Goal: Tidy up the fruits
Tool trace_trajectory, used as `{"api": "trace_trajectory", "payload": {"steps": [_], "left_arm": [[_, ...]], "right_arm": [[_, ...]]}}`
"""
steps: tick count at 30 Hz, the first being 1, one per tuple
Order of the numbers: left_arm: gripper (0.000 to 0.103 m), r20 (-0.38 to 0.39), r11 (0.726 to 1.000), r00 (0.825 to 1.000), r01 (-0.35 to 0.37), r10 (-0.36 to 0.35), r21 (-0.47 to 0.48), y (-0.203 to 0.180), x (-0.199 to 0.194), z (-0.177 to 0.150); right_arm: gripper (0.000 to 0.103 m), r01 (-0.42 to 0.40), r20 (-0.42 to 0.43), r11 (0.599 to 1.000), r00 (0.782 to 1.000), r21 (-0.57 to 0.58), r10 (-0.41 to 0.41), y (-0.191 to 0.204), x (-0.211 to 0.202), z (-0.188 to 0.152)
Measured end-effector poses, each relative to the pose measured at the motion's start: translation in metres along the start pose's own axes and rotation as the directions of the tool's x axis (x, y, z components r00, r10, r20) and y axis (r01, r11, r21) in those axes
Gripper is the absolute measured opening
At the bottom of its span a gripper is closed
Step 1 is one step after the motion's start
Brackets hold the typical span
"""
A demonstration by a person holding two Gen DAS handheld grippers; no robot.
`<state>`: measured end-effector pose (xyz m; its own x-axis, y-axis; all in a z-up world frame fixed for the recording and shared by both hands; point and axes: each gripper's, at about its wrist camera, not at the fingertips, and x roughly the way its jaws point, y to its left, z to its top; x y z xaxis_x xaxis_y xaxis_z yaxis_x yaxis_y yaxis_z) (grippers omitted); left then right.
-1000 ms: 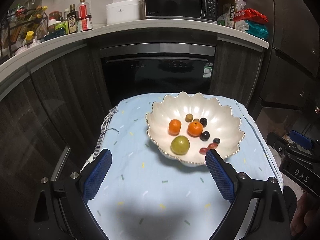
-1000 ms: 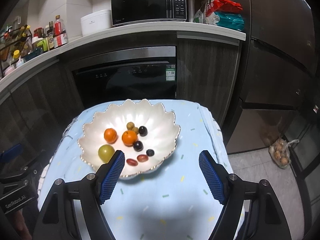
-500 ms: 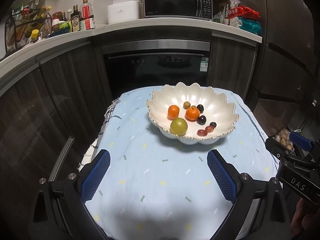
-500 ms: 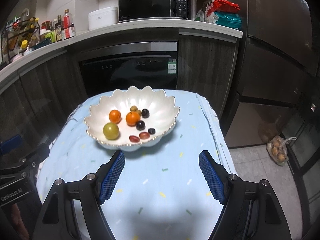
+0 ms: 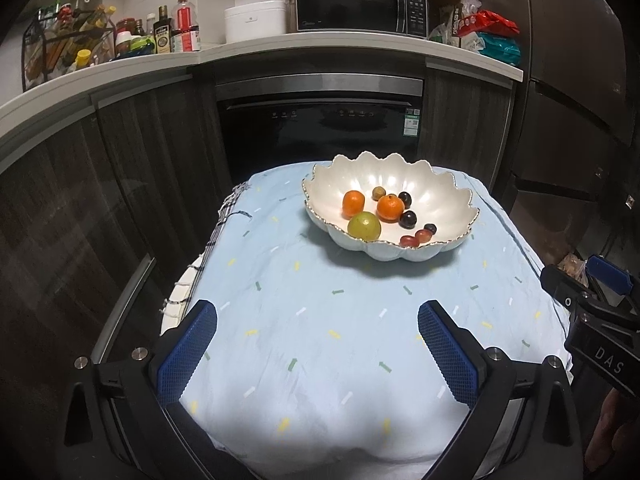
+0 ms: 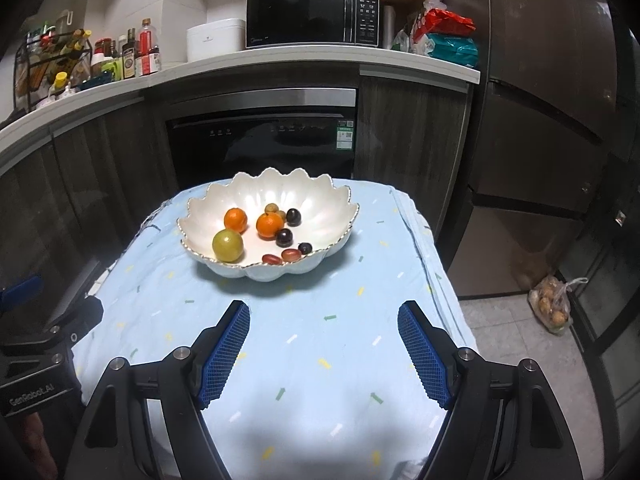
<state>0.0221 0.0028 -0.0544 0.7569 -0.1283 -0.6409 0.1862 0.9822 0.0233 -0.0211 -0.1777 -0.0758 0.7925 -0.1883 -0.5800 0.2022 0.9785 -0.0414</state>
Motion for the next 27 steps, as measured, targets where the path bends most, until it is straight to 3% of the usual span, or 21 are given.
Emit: {"api": "trace_trajectory", "payload": {"steps": [9,12,27], "left_arm": [[0.103,-0.010,1.000,1.000,-0.012,0.012,-0.029,0.008,-0.005,-0.010],[0.103,-0.009,0.999,1.000,-0.011,0.011,-0.035,0.009,-0.006,-0.011],[0.103,0.004,0.999,1.000,-0.010,0.010,-0.039,0.008,-0.010,-0.011]], "right_arm": [[0.078,-0.014,-0.015,1.000,1.000,-0.001,0.014,0.002,-0.003,-0.012],[0.085,-0.009,-0.008,1.000,1.000,-0.001,0.009,0.002,-0.006,-0.013],[0.085,-0.004,0.017,1.000,1.000,0.006,0.004,0.000,-0.012,-0.012]]}}
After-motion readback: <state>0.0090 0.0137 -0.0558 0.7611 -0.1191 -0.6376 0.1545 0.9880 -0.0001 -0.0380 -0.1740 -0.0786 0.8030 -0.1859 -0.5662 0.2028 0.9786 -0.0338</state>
